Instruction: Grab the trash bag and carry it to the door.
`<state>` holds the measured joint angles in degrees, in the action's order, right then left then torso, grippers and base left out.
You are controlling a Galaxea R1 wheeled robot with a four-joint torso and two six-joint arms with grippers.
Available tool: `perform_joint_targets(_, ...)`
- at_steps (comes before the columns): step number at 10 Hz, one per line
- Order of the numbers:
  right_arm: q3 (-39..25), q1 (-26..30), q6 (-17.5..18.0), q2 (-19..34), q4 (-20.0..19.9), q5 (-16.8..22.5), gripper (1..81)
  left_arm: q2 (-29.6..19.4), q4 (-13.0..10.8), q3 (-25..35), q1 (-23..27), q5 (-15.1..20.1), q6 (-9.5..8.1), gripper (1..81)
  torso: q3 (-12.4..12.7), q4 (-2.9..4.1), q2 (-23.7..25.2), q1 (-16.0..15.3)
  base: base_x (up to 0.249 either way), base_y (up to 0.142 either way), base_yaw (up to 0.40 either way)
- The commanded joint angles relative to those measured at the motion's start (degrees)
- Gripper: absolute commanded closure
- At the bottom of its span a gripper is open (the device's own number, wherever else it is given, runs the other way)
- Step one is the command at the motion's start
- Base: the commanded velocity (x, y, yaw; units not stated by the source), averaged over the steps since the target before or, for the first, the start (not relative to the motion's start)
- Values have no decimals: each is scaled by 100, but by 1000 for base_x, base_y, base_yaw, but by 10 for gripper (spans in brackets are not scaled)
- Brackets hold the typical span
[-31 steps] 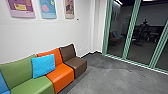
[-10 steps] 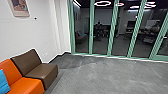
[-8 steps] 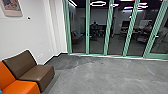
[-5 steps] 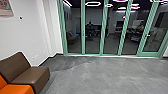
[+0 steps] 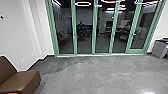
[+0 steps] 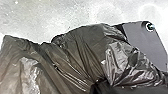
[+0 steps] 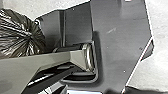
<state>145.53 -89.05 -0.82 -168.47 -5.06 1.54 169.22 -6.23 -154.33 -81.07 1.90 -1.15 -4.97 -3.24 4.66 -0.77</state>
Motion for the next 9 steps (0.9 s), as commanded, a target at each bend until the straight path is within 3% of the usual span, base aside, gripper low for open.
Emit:
perform_joint_targets(1,-17,251,-24,22,31,383,10,-19,-45,-18,341,302,35,811,0,0,0,0,0,0,-265)
perform_joint_targets(9,-8,251,-24,22,31,383,10,-28,-27,-18,341,302,35,811,0,0,0,0,0,0,-265)
